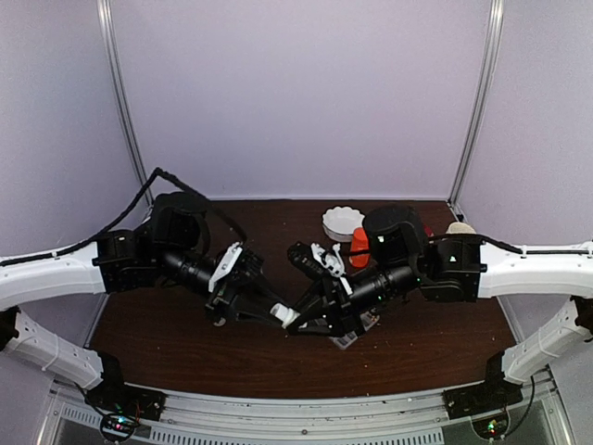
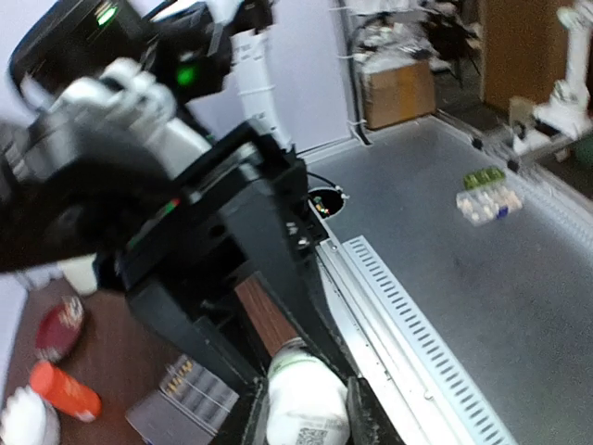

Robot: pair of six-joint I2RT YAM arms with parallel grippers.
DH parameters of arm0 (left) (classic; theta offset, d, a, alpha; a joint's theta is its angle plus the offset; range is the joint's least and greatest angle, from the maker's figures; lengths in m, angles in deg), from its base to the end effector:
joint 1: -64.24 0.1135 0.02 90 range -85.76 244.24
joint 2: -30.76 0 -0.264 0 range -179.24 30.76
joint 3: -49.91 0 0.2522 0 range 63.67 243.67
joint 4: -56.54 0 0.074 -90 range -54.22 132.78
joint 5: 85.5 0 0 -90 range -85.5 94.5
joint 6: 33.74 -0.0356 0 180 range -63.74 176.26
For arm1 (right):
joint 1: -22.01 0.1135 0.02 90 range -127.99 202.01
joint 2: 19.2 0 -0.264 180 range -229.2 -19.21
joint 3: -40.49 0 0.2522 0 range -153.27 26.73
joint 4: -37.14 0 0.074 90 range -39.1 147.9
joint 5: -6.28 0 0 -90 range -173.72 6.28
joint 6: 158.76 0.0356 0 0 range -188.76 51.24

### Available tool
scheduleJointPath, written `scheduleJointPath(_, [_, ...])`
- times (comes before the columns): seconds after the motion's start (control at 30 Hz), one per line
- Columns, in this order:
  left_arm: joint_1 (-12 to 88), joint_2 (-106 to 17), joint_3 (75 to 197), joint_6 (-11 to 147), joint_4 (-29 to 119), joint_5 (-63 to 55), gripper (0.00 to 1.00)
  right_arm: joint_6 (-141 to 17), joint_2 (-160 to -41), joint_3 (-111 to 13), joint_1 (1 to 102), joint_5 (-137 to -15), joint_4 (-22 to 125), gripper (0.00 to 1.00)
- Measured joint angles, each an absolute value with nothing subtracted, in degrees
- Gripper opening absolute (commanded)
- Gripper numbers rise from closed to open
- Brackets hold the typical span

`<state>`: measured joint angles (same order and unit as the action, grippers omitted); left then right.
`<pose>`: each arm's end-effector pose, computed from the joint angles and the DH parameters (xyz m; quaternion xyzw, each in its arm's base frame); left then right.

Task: Sort the pills into containers
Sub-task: Screw the lid of the pill bottle onto the pill bottle.

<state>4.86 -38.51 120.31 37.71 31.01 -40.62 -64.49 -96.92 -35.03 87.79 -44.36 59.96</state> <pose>0.1153 -0.2443 0.3244 0.6497 0.4729 -0.4767 0.3563 0.1057 0.2900 0.3188 -0.5616 0.5900 0.5229 0.2512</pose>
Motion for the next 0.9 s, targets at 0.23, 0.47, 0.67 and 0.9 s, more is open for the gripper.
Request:
scheduleJointPath(0.23, [3.8, -39.7, 125.8, 1.9, 21.5, -46.1, 0.0, -62.7, -97.0, -34.0, 88.5, -38.6, 55.0, 0.03])
scheduleJointPath(0.47, [3.1, -40.2, 128.4, -16.8, 15.1, -43.0, 0.09, -62.4, -97.3, -33.6, 88.3, -38.1, 54.1, 0.02])
scheduleJointPath(0.67, [2.9, -37.4, 126.3, -23.2, 17.6, -38.4, 0.86, -62.3, -97.3, -33.6, 87.7, -38.7, 53.3, 0.0])
scheduleJointPath(0.9, [2.7, -30.8, 117.5, -0.5, 33.4, -30.8, 0.98, -64.8, -95.8, -33.4, 87.2, -43.7, 57.1, 0.0])
